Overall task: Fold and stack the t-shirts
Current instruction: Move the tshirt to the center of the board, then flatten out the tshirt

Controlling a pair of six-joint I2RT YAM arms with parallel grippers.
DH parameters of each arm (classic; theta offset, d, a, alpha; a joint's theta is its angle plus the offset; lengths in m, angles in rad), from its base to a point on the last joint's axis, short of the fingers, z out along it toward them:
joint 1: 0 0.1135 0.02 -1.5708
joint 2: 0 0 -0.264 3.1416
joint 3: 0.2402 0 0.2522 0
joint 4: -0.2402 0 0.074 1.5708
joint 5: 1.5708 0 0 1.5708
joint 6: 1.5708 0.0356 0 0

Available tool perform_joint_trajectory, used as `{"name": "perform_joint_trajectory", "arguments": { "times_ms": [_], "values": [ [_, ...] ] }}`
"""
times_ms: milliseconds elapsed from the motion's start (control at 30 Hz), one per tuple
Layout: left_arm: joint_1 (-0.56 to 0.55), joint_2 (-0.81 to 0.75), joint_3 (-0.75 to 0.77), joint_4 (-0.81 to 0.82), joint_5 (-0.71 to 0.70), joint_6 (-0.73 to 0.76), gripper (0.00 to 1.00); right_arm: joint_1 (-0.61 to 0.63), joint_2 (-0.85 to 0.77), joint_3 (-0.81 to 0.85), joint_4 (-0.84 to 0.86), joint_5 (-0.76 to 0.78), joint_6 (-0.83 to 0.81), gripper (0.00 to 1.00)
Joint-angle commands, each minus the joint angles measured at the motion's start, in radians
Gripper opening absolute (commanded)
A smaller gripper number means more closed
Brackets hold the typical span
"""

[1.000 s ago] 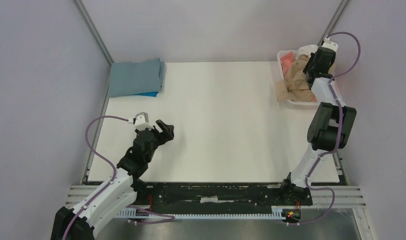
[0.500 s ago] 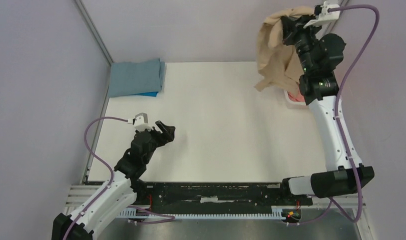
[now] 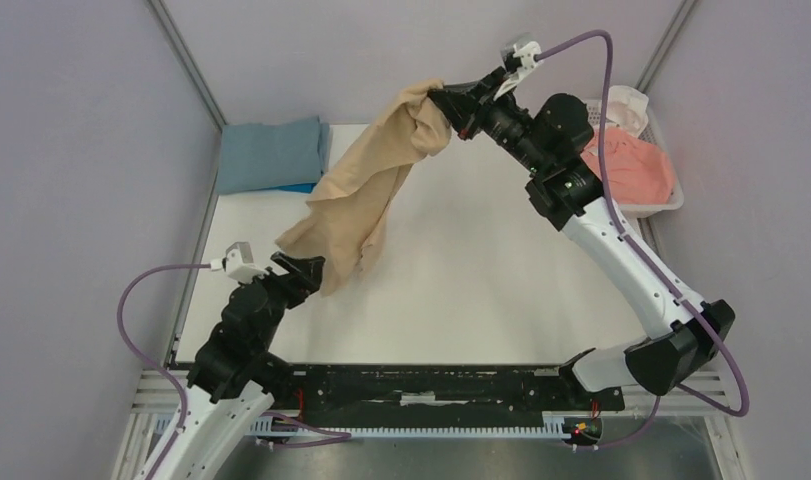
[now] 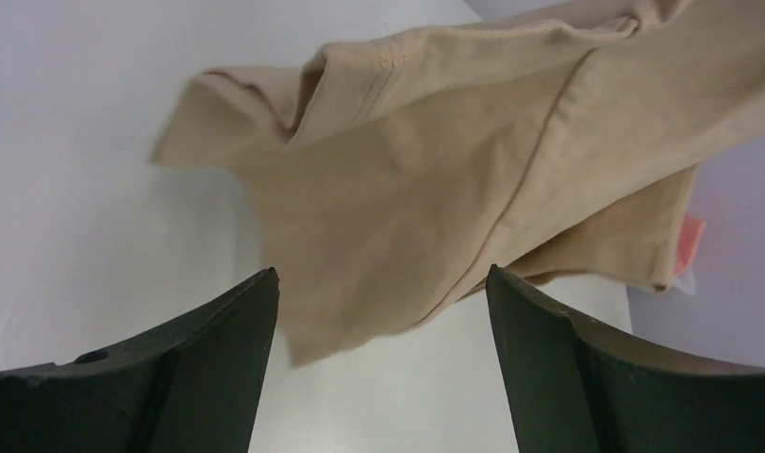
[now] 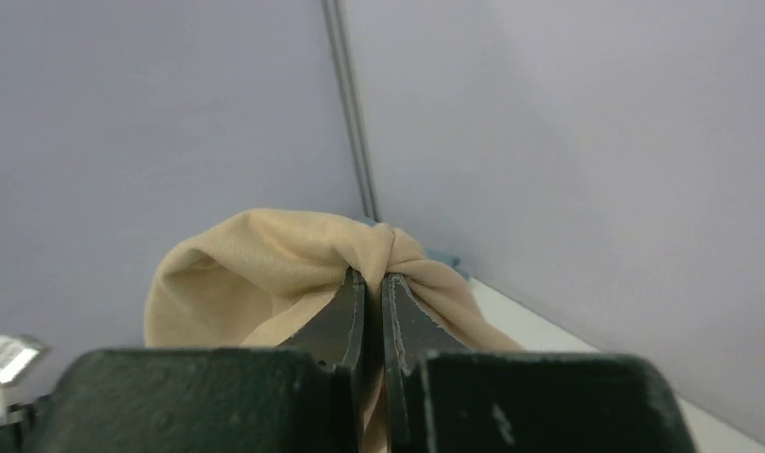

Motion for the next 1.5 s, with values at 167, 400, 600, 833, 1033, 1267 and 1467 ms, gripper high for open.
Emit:
{"name": "perform_joint_trajectory", "arguments": {
  "times_ms": [167,400,600,833,1033,1267,1467],
  "values": [
    [0.001,-0.188,0.021,-0.256,-0.101,-0.131,0.86,-0.054,-0.314,-0.687,0.105,0.591,-0.018,0.08],
    [0.001,-0.09,-0.038,-0.198,-0.103,-0.166,0.86,-0.149,-0.438,-1.01,-0.071,0.796,0.115,0.98],
    [0.002,0.282,-0.039,-0.083,-0.077,-0.182,0.86,-0.149,-0.512,-1.084,-0.159,0.731,0.114,0.98],
    [0.05,0.655,-0.056,0.111,0.02,-0.175,0.85,-0.149,-0.592,-1.175,-0.128,0.648,0.115,0.98],
    [0.089,0.9,-0.034,0.281,0.134,-0.122,0.61,-0.149,-0.612,-1.178,-0.141,0.557,0.11,0.98],
    [0.091,1.006,0.034,0.264,0.066,-0.086,0.02,-0.15,-0.671,-1.224,-0.137,0.383,0.12,0.98],
    [0.089,0.814,0.002,0.215,0.015,-0.103,0.02,-0.149,-0.718,-1.274,-0.214,0.41,0.171,0.98]
  ]
}}
